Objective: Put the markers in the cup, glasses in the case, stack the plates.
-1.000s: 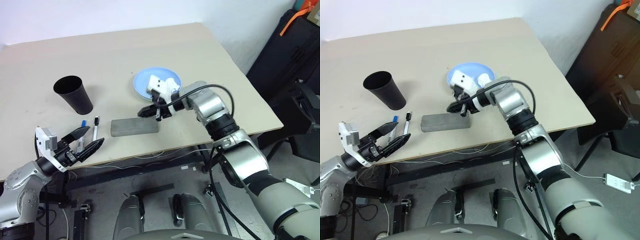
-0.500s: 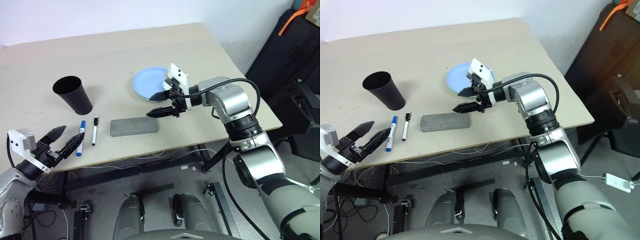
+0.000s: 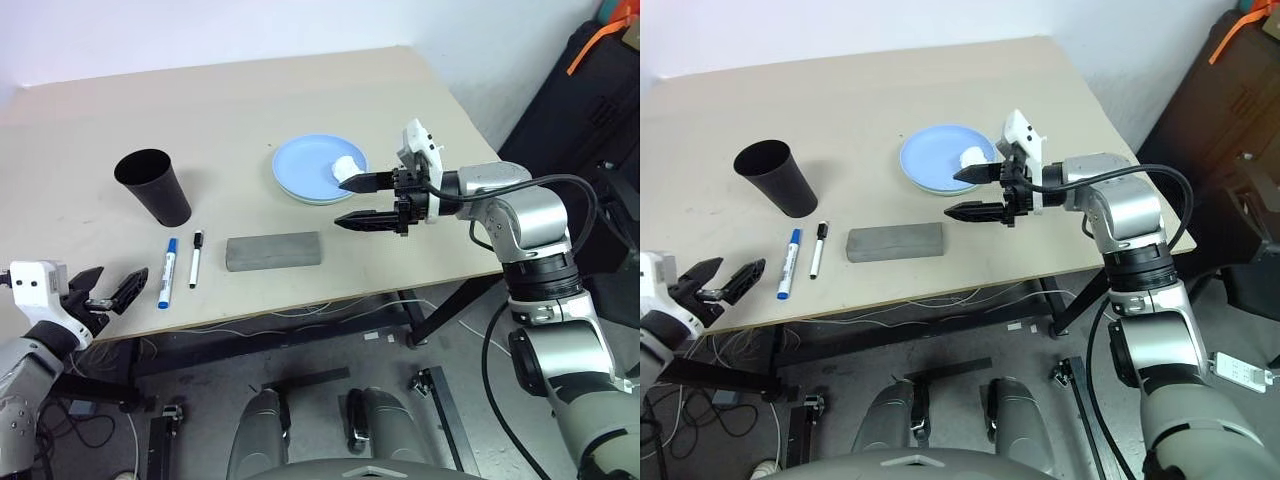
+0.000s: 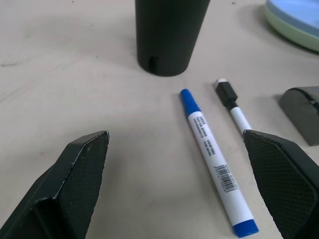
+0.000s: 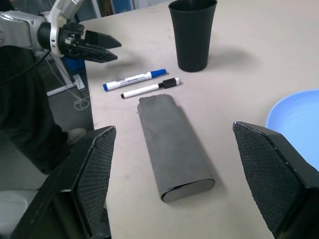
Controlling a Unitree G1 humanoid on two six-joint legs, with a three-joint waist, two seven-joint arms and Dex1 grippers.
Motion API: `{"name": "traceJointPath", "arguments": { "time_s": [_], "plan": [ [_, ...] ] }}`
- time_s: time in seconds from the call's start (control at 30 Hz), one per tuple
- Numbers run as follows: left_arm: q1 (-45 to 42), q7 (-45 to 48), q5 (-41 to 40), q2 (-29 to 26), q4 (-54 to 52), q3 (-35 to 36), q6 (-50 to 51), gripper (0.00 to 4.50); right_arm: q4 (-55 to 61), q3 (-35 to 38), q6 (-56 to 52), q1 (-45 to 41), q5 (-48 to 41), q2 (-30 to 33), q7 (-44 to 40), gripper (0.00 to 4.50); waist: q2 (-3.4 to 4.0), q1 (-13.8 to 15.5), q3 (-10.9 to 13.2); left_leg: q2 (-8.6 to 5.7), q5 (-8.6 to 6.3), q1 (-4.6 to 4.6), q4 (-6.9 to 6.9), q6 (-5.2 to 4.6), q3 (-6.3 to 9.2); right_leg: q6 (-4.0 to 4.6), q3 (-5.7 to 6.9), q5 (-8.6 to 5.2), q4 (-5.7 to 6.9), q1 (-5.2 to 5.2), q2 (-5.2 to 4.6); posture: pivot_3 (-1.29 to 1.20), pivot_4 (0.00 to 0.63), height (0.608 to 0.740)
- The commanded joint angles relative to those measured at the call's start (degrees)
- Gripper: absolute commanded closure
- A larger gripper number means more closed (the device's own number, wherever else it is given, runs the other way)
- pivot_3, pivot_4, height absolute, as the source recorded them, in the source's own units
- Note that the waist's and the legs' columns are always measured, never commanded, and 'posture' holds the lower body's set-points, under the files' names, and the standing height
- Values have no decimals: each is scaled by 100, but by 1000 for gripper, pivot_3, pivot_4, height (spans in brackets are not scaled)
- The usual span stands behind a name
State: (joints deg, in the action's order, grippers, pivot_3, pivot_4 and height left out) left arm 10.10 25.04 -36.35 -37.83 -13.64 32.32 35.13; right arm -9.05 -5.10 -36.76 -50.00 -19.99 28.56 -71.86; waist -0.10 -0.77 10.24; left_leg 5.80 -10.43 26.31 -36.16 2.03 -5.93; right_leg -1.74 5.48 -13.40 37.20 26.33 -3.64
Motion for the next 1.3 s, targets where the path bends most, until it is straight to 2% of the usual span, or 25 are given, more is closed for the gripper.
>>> {"name": "traceJointPath", "arguments": {
  "time_s": [0.03,0.33,0.53,0.63,0.83,1.03,1.1,1.3],
  "plan": [
    [-266,-237,72,-171,-145,-149,502,0,37,109,168,-158,-70,-13,182,550,0,1,0,0,0,0,0,0,1,1,0,1,0,0,0,0,150,738],
    [-1030,-439,-393,-122,-530,-196,1387,0,191,133,11,-98,-281,46,328,550,-1,3,0,-2,10,4,-2,-15,-3,1,-5,22,-2,-1,4,0,150,738],
    [-1421,-1150,91,-187,-548,-670,2049,0,-121,42,118,-172,-101,83,501,550,-1,9,0,-2,11,2,-3,-17,0,-3,-6,23,0,-3,8,0,150,738],
    [-1732,-1646,126,-32,-508,-602,2595,0,-208,49,143,-204,-88,79,538,550,-6,9,3,-4,10,2,-6,-16,0,-2,-8,24,0,-3,7,0,150,738],
    [-2047,-1895,50,187,-591,-574,3175,0,-235,27,153,-196,-52,40,640,550,-6,9,3,-5,12,2,-6,-18,1,-5,-10,26,1,-4,9,0,150,738],
    [-2621,-2055,-305,544,-679,-233,4738,0,-293,-24,124,-211,17,36,762,550,-9,15,3,-6,13,2,-9,-19,3,-9,-10,28,4,-8,10,0,150,738],
    [-2757,-2146,-154,554,-702,-224,5122,0,-313,-39,182,-197,58,42,790,550,-9,11,3,-8,13,1,-13,-19,4,-17,-10,33,5,-11,9,0,150,738],
    [-2730,-2156,330,250,-623,-542,5104,0,-286,39,177,-186,-2,36,812,550,-9,-6,3,-10,13,-6,-14,-19,4,-22,-18,36,7,-13,13,0,150,738]
  ]
}}
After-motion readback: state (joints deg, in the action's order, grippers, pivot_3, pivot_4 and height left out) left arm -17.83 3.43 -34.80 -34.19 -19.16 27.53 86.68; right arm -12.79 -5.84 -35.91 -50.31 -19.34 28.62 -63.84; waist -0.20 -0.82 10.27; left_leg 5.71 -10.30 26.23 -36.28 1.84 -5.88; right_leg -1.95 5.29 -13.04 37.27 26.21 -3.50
